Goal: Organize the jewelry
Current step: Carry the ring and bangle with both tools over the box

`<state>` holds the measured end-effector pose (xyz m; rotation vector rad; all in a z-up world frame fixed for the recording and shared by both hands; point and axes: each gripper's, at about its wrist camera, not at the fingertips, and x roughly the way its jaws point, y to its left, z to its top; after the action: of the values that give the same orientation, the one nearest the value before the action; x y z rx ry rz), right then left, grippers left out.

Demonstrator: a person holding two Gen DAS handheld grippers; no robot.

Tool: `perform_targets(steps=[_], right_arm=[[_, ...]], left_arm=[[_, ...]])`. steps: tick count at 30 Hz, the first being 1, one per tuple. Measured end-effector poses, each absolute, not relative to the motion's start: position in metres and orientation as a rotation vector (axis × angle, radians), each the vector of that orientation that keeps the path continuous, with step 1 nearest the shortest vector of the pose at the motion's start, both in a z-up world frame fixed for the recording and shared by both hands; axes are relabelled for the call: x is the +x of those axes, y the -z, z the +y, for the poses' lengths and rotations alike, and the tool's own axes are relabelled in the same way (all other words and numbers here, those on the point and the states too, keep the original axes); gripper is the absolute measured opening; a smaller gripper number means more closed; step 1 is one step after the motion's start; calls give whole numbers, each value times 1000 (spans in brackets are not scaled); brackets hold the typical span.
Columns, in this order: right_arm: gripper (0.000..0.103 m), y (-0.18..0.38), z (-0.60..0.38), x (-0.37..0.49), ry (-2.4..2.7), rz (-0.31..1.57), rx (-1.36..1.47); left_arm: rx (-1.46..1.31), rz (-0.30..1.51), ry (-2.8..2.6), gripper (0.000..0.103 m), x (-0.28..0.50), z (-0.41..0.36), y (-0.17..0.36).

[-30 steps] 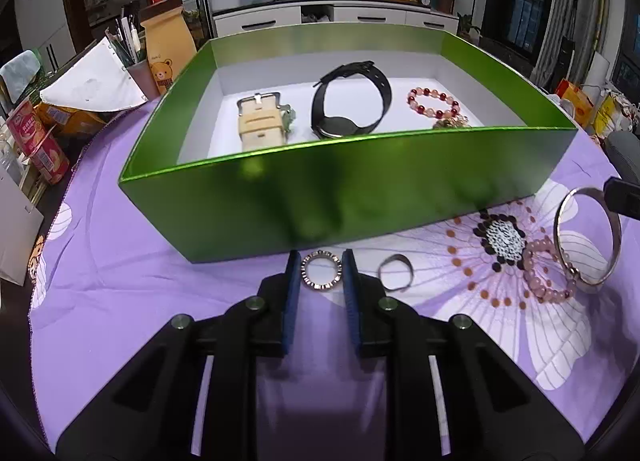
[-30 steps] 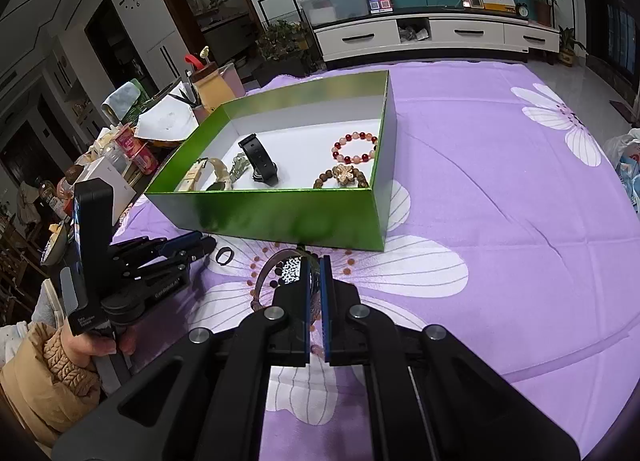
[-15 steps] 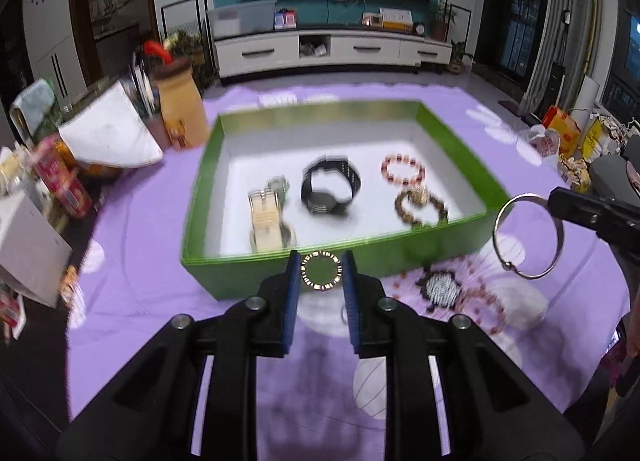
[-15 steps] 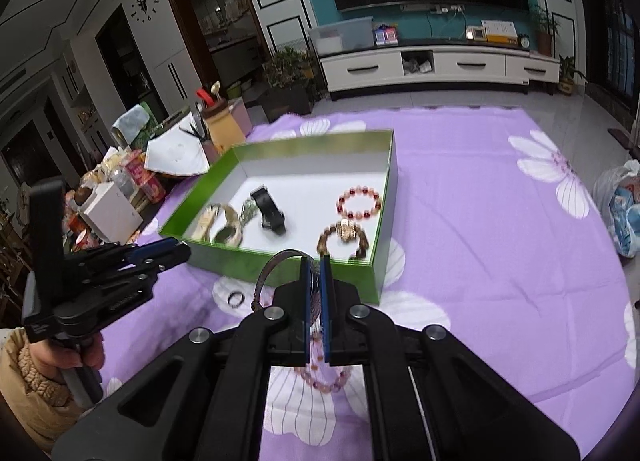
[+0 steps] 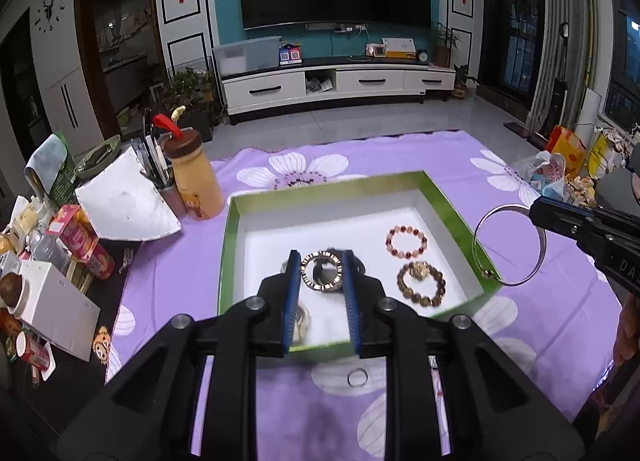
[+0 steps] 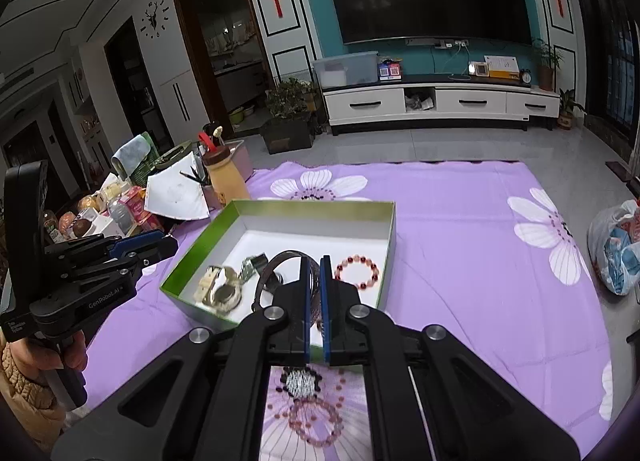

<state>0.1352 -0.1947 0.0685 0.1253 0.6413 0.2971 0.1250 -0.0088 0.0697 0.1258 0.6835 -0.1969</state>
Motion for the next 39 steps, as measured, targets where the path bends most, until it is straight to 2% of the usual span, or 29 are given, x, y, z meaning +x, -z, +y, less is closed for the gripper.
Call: perform_targets(steps=[13,39], right_arm=[[4,-65,-176,177,-310,648,98],[4,-16,-162,230,-291,787,68]], left_arm=[[89,735,188,20,170,-4,-59],[26,907,173,20,235,12,-9]])
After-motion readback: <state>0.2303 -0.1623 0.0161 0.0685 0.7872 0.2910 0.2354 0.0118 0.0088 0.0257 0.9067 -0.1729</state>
